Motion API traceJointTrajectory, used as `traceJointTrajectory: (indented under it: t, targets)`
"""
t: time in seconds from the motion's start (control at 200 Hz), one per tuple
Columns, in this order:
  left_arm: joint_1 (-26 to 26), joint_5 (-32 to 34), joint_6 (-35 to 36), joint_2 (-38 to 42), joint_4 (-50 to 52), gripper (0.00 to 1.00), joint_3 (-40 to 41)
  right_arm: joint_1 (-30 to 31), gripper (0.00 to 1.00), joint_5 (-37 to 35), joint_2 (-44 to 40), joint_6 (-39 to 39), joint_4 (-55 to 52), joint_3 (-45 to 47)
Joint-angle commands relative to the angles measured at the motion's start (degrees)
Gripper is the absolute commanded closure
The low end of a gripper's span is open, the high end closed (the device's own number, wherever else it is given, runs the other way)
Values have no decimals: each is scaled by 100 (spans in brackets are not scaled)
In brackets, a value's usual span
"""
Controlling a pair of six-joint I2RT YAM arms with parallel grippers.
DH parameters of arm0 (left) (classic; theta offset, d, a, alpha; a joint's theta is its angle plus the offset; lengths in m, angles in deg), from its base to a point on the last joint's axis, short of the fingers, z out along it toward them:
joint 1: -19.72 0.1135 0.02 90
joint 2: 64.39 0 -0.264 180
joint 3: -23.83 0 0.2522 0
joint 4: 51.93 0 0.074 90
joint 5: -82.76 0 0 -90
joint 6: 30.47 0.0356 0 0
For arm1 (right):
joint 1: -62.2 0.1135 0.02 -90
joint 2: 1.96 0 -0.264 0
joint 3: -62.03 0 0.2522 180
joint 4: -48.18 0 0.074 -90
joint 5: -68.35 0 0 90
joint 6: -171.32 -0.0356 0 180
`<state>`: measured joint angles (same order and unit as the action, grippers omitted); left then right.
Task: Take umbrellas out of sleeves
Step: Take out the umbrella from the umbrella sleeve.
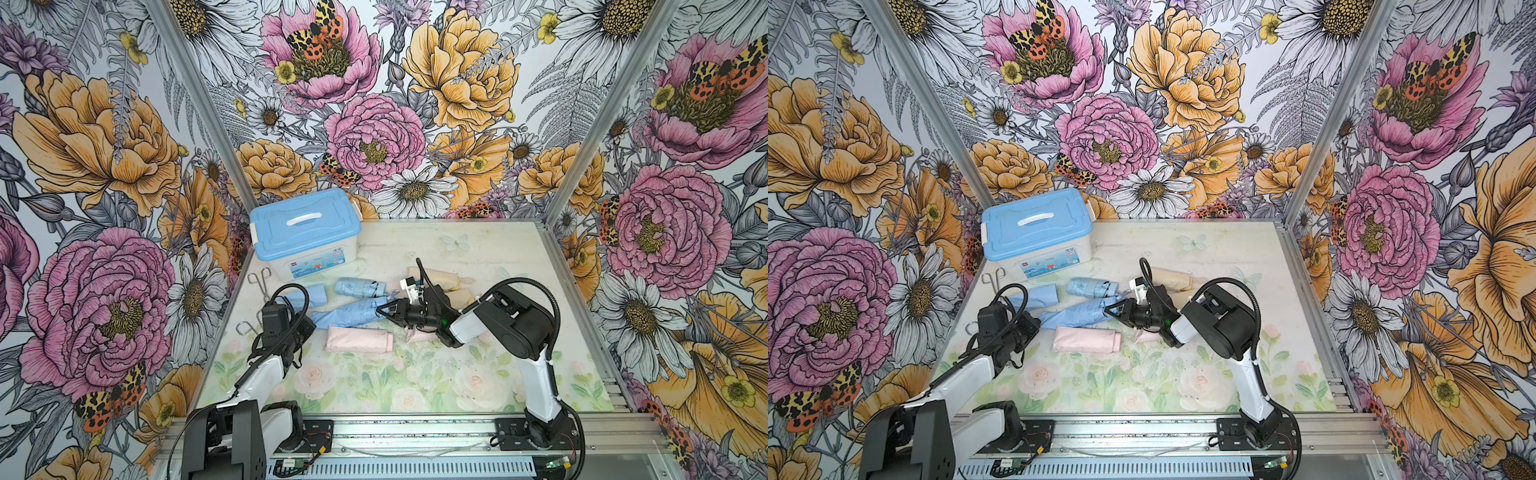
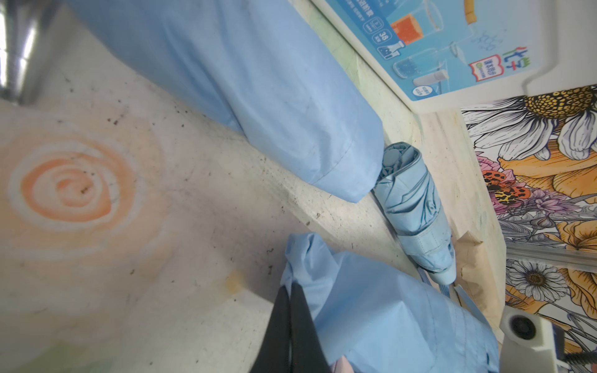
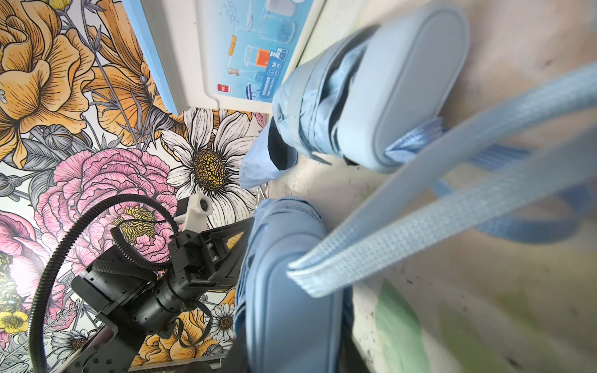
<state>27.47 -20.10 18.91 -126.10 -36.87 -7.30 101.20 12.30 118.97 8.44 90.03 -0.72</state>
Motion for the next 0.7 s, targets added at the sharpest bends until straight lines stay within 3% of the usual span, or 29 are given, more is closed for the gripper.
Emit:
traceJointTrajectory:
  t: [0.0, 0.695]
  targets:
    - [90, 182, -78, 68, 7, 100, 63, -68, 94, -33, -59, -7, 321, 30]
    - [478, 387, -202, 575, 241, 100, 179, -68, 94, -19, -67, -31, 303, 30]
